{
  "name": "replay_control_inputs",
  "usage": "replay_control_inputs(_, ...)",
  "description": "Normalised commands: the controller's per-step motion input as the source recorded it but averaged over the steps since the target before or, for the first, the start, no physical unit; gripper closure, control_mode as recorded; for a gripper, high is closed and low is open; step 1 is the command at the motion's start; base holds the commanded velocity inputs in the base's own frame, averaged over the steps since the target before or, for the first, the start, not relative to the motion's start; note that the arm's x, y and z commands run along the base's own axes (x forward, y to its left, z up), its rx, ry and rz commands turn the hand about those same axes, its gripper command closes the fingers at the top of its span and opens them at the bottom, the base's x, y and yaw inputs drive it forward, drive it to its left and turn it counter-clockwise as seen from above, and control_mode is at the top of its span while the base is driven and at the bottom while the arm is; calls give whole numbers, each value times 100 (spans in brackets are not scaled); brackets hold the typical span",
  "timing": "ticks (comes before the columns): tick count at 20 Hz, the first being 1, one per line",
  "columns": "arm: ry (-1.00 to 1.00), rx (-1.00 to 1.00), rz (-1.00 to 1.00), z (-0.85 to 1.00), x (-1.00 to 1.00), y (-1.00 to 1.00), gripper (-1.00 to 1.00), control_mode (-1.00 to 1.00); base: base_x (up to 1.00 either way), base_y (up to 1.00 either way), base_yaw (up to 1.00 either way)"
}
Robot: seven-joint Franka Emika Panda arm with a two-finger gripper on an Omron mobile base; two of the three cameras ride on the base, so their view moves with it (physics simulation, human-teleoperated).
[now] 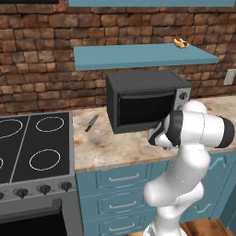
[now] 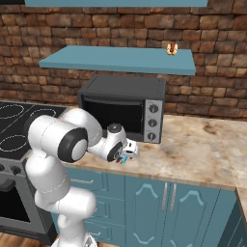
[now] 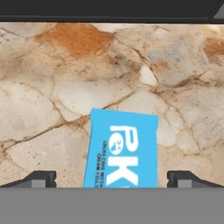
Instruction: Pick the boxed food and bar from the counter and place them in the cabinets closest to them.
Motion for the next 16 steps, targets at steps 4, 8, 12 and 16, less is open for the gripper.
replay_control_inputs(4,0,0,0,-13,0,0,100,-100,0,0,0)
replay_control_inputs(8,0,0,0,0,0,0,100,-100,0,0,0)
replay_control_inputs(12,0,0,0,0,0,0,100,-100,0,0,0)
replay_control_inputs(16,-1,2,-1,26,0,0,100,-100,0,0,0)
